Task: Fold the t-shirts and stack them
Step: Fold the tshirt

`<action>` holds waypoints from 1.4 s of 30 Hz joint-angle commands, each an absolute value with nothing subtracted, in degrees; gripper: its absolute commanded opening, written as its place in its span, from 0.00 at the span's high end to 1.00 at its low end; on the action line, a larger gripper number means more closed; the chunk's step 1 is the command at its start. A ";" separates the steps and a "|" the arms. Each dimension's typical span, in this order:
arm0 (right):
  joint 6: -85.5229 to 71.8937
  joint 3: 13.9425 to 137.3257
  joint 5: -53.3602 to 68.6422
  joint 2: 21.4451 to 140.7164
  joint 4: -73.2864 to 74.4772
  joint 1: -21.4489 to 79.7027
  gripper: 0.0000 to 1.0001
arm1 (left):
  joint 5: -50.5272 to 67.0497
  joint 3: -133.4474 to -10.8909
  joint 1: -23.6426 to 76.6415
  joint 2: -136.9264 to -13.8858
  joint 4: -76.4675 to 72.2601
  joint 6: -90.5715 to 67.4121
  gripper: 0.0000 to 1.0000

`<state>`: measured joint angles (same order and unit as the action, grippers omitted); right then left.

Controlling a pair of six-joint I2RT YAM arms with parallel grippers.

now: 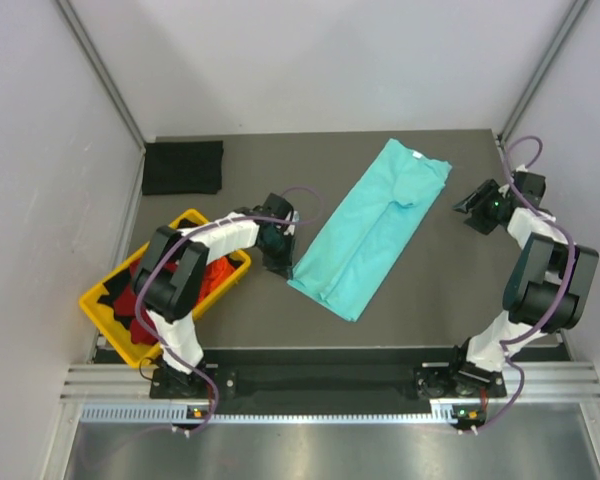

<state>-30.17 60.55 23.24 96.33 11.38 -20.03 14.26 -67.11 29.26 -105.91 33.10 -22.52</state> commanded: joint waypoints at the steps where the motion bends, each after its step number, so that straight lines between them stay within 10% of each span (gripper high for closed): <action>1: -26.55 58.80 23.64 92.73 12.57 -19.25 0.46 | 11.43 -59.53 32.69 -99.86 32.70 -28.29 1.00; 12: -27.51 62.91 28.82 99.20 2.99 -17.41 0.55 | 5.71 -46.07 38.41 -80.96 31.03 -40.24 1.00; 20: -27.51 78.02 28.57 112.58 2.47 -11.79 0.68 | -3.32 -51.58 38.50 -76.73 38.21 -38.59 0.62; 42: -29.80 96.06 23.38 130.86 3.16 -8.88 0.89 | 9.25 -50.89 54.66 -90.43 10.63 -39.37 0.66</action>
